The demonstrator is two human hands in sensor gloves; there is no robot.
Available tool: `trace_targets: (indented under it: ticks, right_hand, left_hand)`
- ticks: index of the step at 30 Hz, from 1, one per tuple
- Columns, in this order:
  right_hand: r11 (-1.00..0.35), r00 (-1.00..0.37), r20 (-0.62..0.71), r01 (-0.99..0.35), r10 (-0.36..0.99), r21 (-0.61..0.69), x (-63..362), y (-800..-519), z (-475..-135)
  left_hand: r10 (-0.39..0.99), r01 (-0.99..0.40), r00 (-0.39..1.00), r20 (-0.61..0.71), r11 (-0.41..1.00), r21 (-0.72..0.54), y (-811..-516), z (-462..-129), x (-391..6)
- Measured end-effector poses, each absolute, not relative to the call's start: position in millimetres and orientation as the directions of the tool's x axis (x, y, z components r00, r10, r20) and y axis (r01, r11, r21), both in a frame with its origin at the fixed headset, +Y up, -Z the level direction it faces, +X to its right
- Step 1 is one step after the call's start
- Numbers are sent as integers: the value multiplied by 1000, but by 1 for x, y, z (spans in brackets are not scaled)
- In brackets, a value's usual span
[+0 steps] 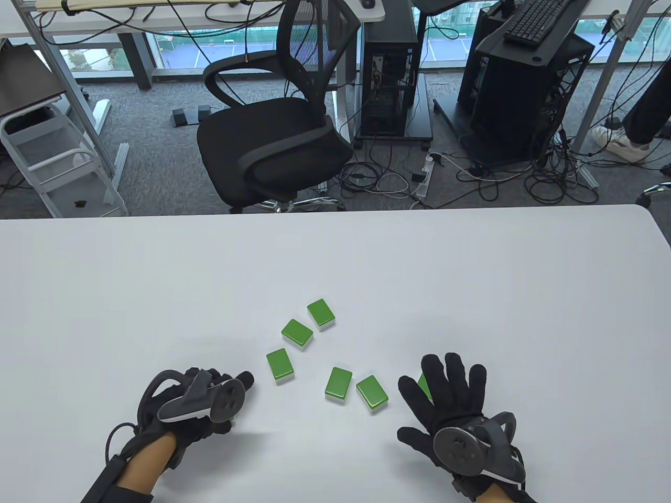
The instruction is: Flip mahjong tiles upright in a row
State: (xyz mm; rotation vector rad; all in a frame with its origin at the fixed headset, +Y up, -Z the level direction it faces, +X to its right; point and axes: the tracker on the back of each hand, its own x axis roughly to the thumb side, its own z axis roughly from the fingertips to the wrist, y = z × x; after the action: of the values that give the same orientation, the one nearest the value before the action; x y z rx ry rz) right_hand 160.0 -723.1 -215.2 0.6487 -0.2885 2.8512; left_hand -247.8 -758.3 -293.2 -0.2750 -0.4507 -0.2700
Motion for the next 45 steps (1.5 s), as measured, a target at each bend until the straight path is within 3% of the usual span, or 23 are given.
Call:
trace_targets:
  ticks: [8, 13, 23, 31, 37, 45]
  right_hand:
    - [-964, -885, 439, -232, 154, -130, 160, -723, -216]
    - [-964, -883, 441, -236, 158, -127, 160, -724, -216]
    - [-964, -881, 447, -234, 156, -125, 158, -723, -216]
    - [-966, -879, 452, -230, 154, -119, 157, -724, -216]
    - [-968, -879, 452, -223, 151, -110, 156, -724, -216]
    - [-971, -879, 454, -214, 144, -104, 155, -725, -216]
  left_hand:
    - [-189, 308, 870, 456, 929, -204, -761, -291, -252]
    - [-163, 330, 875, 456, 890, -316, -751, -294, -245]
    - [-207, 302, 867, 453, 942, -147, -725, -315, -197]
    - [-278, 332, 885, 374, 939, -87, -736, -334, -166]
    - [-319, 380, 887, 334, 915, -136, -749, -345, -153]
    - [-272, 348, 906, 324, 915, -203, -761, -354, -146]
